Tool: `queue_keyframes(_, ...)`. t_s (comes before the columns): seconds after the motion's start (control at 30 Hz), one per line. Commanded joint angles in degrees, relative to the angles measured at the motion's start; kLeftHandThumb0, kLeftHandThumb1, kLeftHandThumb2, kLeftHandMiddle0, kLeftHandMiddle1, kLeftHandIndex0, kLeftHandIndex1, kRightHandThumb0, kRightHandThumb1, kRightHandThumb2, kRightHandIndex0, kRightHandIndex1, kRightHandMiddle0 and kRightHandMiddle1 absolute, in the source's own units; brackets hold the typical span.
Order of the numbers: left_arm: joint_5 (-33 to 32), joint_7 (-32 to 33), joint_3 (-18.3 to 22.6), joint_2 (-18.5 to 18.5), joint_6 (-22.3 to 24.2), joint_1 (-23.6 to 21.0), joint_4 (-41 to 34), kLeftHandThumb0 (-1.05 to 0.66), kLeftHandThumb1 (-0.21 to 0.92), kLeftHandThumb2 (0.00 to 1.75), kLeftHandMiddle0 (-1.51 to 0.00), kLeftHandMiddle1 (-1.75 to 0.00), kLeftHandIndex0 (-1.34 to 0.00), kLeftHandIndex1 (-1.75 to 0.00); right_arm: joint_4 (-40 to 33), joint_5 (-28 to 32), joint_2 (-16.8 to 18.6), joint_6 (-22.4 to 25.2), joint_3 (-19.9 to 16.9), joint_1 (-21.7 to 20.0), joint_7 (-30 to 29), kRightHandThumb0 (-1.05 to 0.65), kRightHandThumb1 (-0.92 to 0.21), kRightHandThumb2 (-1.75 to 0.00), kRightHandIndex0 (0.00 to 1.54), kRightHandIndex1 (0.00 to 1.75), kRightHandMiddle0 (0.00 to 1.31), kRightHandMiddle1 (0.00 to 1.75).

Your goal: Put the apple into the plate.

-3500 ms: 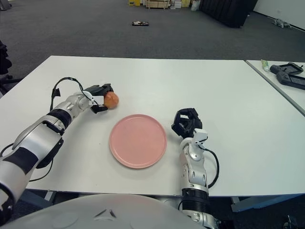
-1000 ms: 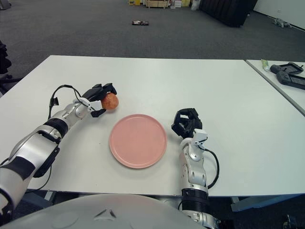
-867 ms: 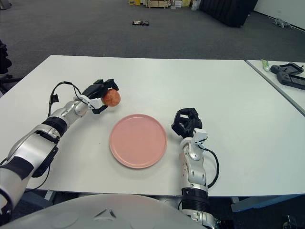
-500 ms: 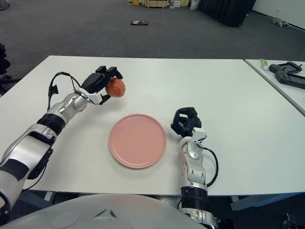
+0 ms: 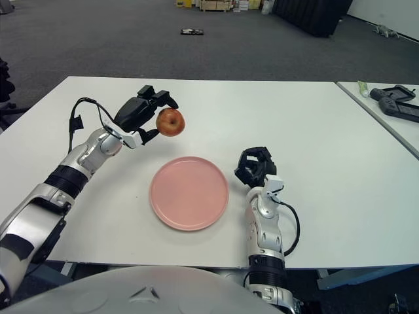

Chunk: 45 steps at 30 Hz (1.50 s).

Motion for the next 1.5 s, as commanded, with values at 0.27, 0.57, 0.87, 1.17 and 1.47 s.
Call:
queue_keyframes(0.27, -10.0, -15.7, 0.5, 0.5, 4.0, 9.3, -20.1, -0.01, 0.08, 1.43, -0.76, -1.75, -0.87, -1.23, 1.6, 0.7, 1.1, 3.3, -0.5, 0.8, -1.9, -0.42, -0.51, -1.08, 0.96, 1.75, 0.46, 1.75)
queue_keyframes(0.57, -15.1, -25.6, -1.3, 0.7, 3.7, 11.8, -23.1, -0.01, 0.11, 1.39, -0.73, -1.75, -0.85, -1.23, 1.6, 1.0, 1.1, 3.2, -0.6, 0.8, -1.8, -0.42, -0.51, -1.09, 0.95, 1.75, 0.46, 1.75)
queue_keyframes(0.87, -15.4, -32.2, -3.2, 2.7, -2.8, 10.9, -21.7, -0.01, 0.17, 1.36, -0.68, -1.75, -0.77, -1.33, 2.5, 1.4, 0.5, 2.0, -0.8, 0.9, -0.6, -0.43, -0.49, -1.10, 0.95, 1.75, 0.47, 1.75)
queue_keyframes(1.17, -14.6, -34.7, -3.4, 2.5, -4.5, 10.9, -20.6, 0.00, 0.25, 1.38, -0.56, -1.75, -0.57, -1.68, 3.7, 1.7, 0.7, 0.8, -1.5, 0.6, -0.3, -0.43, -0.47, -1.13, 0.97, 1.75, 0.49, 1.75)
queue_keyframes(1.47, -14.6, -35.2, -3.1, 2.2, -4.2, 11.8, -21.0, 0.00, 0.27, 1.38, -0.53, -1.75, -0.53, -1.74, 4.7, 2.5, 1.0, -0.1, -1.9, 0.1, -0.4, -0.43, -0.47, -1.13, 0.95, 1.75, 0.49, 1.75)
